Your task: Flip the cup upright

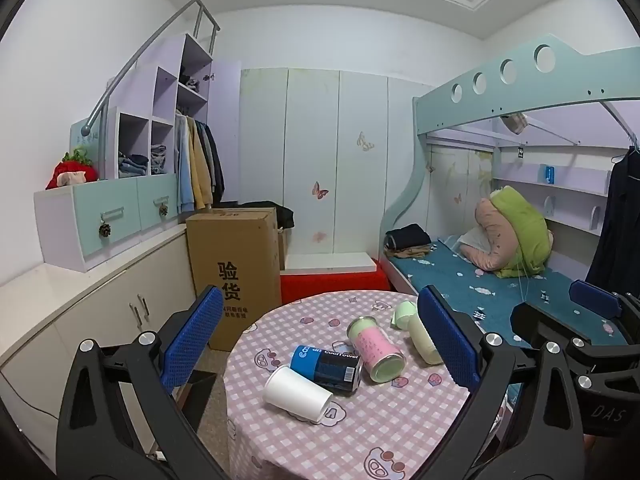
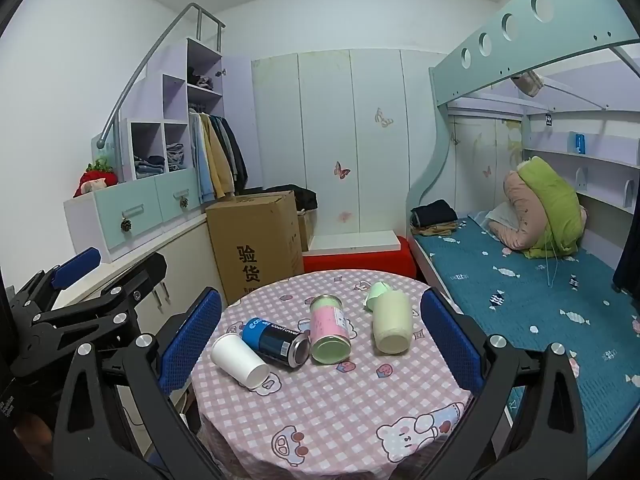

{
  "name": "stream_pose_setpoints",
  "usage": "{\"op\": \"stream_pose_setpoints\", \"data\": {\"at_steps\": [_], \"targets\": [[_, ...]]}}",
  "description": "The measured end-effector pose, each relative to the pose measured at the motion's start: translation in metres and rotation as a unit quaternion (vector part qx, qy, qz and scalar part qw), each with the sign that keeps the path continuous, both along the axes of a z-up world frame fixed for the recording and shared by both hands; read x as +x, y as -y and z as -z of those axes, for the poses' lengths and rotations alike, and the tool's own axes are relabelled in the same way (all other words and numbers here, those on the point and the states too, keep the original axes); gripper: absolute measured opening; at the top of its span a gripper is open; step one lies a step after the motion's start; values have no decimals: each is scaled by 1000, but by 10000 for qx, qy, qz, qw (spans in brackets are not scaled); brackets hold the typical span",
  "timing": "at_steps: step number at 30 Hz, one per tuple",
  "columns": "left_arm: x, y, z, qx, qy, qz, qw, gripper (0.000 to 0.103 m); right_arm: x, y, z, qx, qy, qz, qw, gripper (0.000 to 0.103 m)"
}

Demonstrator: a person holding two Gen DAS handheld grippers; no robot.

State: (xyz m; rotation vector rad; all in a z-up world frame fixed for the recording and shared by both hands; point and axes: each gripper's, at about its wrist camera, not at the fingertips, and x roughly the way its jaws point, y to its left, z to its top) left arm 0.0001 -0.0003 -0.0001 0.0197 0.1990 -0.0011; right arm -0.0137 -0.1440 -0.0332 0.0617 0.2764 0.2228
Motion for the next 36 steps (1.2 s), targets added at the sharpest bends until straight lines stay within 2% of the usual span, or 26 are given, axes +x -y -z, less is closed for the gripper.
{"op": "stream_pose_setpoints", "data": {"at_steps": [36], "targets": [[0,0,0,-33,-10,0,10000,98,0,4,1,25,-15,-5,10000,96]]}}
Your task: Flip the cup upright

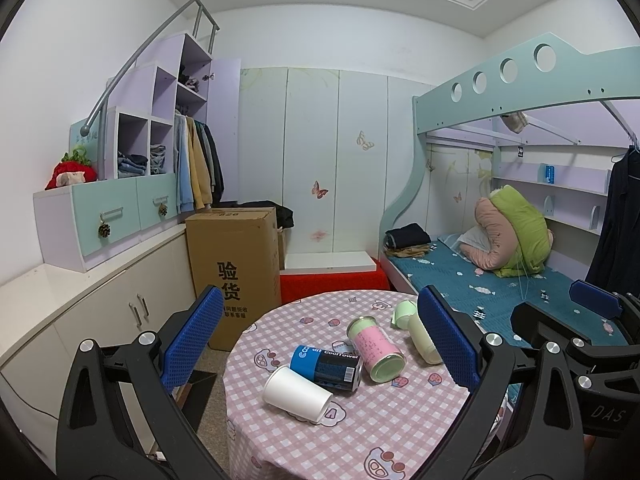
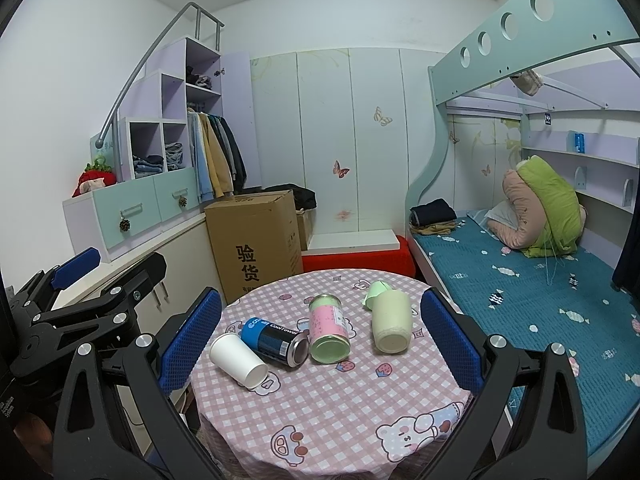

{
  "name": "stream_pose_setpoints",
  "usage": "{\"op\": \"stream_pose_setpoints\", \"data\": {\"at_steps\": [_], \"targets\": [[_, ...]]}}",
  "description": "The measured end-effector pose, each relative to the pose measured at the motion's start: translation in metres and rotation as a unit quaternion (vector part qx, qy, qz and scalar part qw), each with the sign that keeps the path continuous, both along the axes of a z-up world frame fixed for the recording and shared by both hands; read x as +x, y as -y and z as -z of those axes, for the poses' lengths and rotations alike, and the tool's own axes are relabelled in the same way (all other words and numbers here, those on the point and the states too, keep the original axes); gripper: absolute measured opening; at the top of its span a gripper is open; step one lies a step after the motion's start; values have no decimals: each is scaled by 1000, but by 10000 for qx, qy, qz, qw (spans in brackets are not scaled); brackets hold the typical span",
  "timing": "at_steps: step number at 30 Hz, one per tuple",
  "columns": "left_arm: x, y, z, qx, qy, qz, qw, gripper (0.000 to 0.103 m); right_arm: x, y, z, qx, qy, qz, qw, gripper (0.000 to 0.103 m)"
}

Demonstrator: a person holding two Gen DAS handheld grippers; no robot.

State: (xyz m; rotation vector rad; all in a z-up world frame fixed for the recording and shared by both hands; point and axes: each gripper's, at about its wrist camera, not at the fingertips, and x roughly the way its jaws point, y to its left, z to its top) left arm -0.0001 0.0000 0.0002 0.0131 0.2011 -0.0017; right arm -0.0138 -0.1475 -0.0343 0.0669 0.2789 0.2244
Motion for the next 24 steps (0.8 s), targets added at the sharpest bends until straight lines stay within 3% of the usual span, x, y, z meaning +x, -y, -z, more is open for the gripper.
{"op": "stream_pose_setpoints", "data": {"at_steps": [24], "targets": [[4,1,4,1,-2,-10,10000,98,1,0,-2,2,-20,-20,10000,96]]}}
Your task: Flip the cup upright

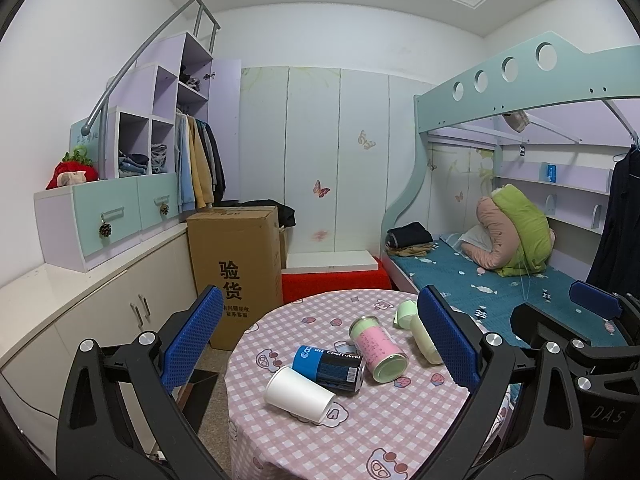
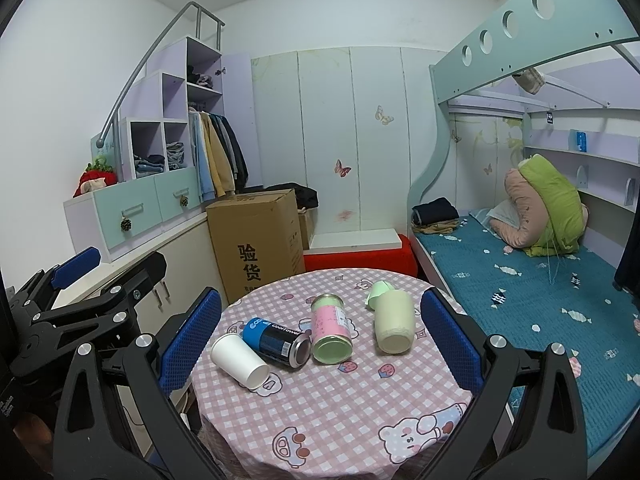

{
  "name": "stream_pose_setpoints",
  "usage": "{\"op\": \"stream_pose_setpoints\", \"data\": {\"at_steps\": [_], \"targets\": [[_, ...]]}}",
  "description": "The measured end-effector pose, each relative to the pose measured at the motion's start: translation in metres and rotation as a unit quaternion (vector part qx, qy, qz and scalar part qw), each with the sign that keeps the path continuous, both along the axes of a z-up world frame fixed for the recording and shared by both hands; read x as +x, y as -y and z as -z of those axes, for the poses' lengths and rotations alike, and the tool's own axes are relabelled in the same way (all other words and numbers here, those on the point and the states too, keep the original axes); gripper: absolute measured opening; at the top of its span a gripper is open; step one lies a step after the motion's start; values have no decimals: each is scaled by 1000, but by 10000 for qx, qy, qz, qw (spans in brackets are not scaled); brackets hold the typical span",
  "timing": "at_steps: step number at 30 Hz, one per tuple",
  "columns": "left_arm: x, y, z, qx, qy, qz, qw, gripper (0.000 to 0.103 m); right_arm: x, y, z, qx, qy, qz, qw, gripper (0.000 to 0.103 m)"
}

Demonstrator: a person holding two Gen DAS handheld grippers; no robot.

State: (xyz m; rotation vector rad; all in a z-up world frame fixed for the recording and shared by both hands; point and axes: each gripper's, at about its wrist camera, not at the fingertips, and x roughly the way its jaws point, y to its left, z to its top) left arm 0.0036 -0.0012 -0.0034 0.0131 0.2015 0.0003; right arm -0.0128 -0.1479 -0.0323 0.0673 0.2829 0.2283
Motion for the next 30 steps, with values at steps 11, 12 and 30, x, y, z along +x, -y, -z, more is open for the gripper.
{"op": "stream_pose_setpoints", "data": {"at_steps": [11,12,30], "targets": [[3,-8,4,-5,-30,4,10000,98,8,-7,2,-4,-16,-9,10000,96],[5,-7,6,-7,-28,4,10000,98,9,-7,2,-6,-23,-17,10000,96],[60,-22,40,-308,-786,145,9963,98,58,-18,38,-38,-469,-124,9988,96]]}}
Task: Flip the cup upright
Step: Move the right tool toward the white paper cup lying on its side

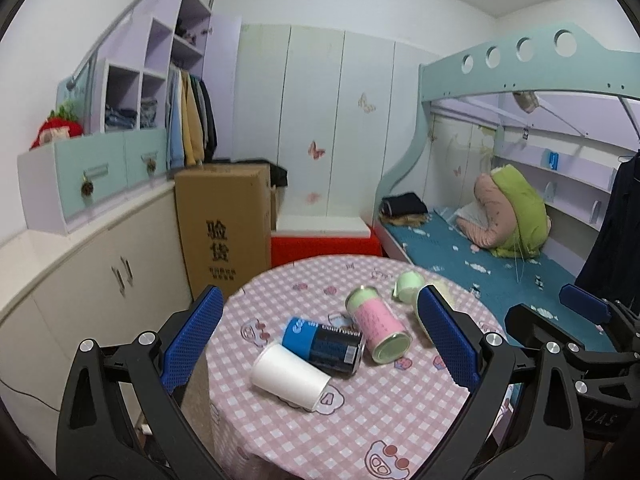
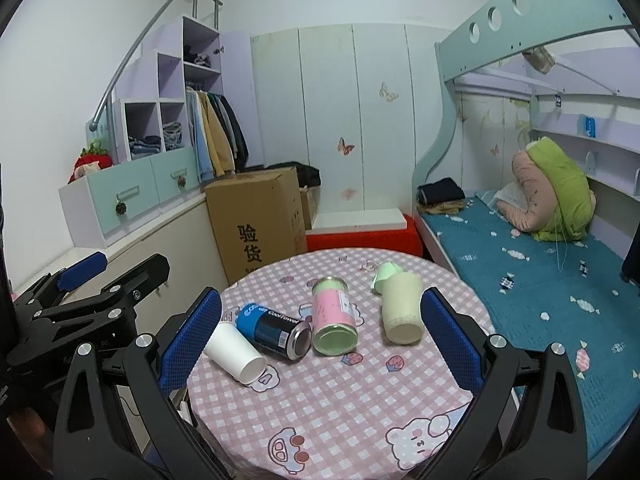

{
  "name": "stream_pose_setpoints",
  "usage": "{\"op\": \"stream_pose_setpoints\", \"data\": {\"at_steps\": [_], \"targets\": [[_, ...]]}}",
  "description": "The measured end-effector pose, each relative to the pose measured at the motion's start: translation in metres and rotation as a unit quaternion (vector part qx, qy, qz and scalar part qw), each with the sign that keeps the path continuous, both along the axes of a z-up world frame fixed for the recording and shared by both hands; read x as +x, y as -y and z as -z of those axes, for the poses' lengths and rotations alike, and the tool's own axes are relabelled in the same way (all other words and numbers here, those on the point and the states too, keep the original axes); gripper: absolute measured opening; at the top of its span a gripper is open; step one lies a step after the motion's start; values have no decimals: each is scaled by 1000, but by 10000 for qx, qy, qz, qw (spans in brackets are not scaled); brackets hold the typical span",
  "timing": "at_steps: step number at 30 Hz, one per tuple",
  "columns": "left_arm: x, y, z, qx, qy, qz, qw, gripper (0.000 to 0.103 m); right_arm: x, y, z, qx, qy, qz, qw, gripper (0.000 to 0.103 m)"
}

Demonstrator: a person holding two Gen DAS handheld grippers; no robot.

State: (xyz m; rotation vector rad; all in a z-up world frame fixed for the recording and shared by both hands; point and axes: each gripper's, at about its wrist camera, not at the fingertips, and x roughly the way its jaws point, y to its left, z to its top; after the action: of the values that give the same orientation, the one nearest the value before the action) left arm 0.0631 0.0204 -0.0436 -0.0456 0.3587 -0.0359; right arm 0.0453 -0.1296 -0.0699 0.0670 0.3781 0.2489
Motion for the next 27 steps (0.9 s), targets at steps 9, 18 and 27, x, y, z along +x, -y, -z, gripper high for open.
{"op": "stream_pose_setpoints", "data": {"at_steps": [9,18,27], "targets": [[55,-29,42,-317,-907,-223,9951,98,43,0,31,-27,-471,32,9989,96],[99,-47,88,-609,-1734,-444,9820,98,93,-1,74,5,-1143,2,9934,96],[126,-50,132,-1013,-2468,-685,9613,98,122,-10,101,20,-1526,-113,9882,96]]}}
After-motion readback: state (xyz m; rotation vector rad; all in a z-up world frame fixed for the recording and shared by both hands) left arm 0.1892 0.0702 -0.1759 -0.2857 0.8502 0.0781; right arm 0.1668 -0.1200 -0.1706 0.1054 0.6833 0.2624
